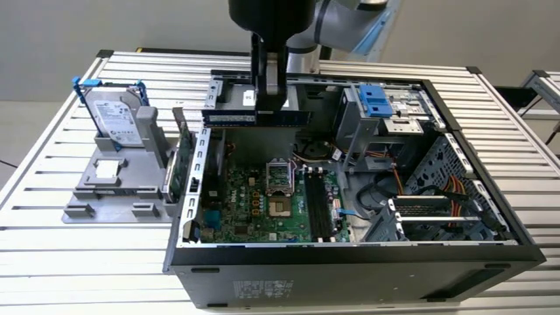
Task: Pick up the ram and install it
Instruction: 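Pick up the ram and move it above insertion slot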
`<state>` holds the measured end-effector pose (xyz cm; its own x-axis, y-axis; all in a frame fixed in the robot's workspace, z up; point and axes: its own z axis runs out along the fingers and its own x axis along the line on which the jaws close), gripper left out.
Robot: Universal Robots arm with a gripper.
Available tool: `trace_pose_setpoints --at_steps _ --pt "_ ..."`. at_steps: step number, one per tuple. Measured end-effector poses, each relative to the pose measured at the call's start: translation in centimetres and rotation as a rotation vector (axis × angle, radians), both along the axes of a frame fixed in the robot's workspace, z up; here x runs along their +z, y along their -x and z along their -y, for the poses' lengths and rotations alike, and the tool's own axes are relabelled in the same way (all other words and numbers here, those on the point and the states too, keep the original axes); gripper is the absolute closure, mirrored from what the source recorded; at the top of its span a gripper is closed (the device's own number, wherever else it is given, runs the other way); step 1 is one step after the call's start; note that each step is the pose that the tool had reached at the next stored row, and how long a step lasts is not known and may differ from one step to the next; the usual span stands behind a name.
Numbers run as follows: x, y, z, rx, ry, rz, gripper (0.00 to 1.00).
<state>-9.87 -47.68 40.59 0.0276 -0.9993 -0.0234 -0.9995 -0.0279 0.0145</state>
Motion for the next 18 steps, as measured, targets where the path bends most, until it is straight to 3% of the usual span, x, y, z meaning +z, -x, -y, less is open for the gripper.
trace_pose_setpoints --at_steps 6,18 --pt "0.00 -1.57 0.00 0.000 0.0002 -0.0024 1.00" --pt "0.00 -3.15 0.00 -0.018 0.0001 -0.0032 1.00"
